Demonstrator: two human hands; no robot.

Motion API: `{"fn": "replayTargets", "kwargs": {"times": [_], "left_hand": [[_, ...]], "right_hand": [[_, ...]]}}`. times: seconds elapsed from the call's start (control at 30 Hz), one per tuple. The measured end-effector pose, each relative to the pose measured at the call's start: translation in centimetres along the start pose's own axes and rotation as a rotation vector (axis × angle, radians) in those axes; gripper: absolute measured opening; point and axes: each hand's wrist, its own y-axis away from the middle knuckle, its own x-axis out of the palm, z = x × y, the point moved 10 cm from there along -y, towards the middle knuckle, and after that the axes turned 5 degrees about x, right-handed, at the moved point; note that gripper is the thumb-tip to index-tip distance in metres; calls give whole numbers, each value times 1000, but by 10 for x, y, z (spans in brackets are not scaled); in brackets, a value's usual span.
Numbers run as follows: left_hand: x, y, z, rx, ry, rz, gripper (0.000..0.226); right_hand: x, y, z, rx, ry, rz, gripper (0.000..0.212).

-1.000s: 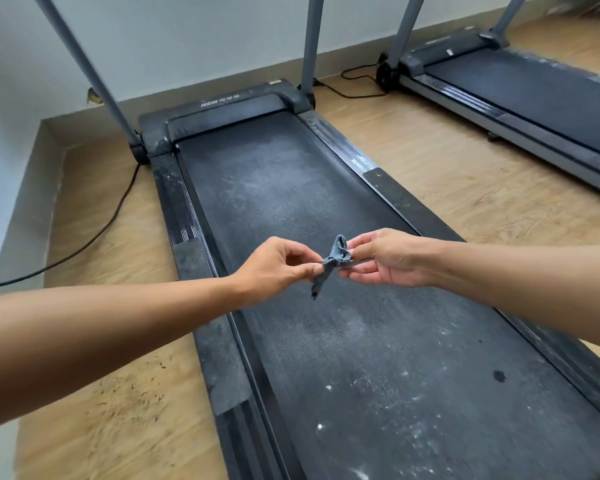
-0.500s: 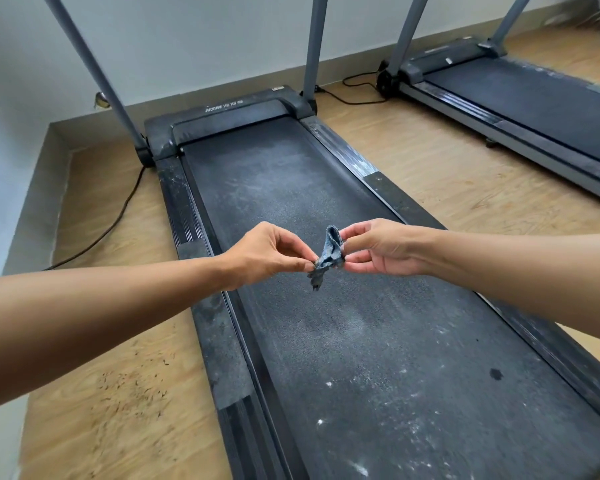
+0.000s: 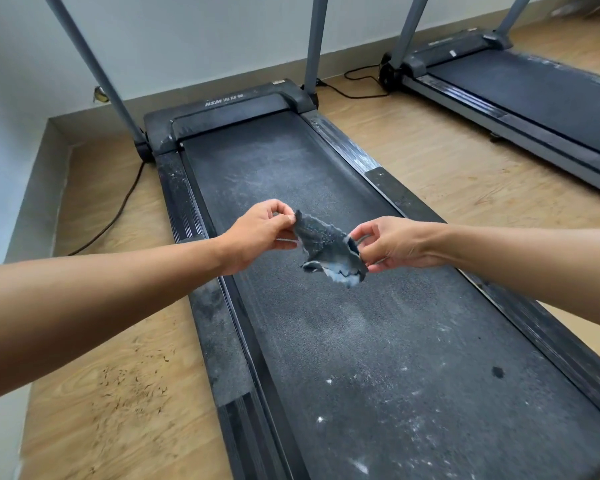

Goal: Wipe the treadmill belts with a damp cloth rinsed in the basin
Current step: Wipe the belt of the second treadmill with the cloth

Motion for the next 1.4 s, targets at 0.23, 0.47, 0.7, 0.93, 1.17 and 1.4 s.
{"fn": "replayTargets", "kwargs": {"times": [0.23,0.47,0.7,0.93,1.17,1.4], "left_hand": [[7,2,-7,46,-118,-84,8],[25,0,-20,119,-205,2,7],[8,2,-22,96,-278,-142,14],[40,4,-54,-36,372,94,27],[9,3,-80,266,-394,149,24],[38,22,-66,322,-445,275,43]], "right_hand": [[11,2,5,-84,353,4,35],[22,-5,28,-170,154,-35,12],[22,2,59,-327,124,-142,12],[29,-9,26,-130,-403,107,24],[33,-1,12,-45,-647,252,30],[34,-1,12,-26,-643,275,43]]}}
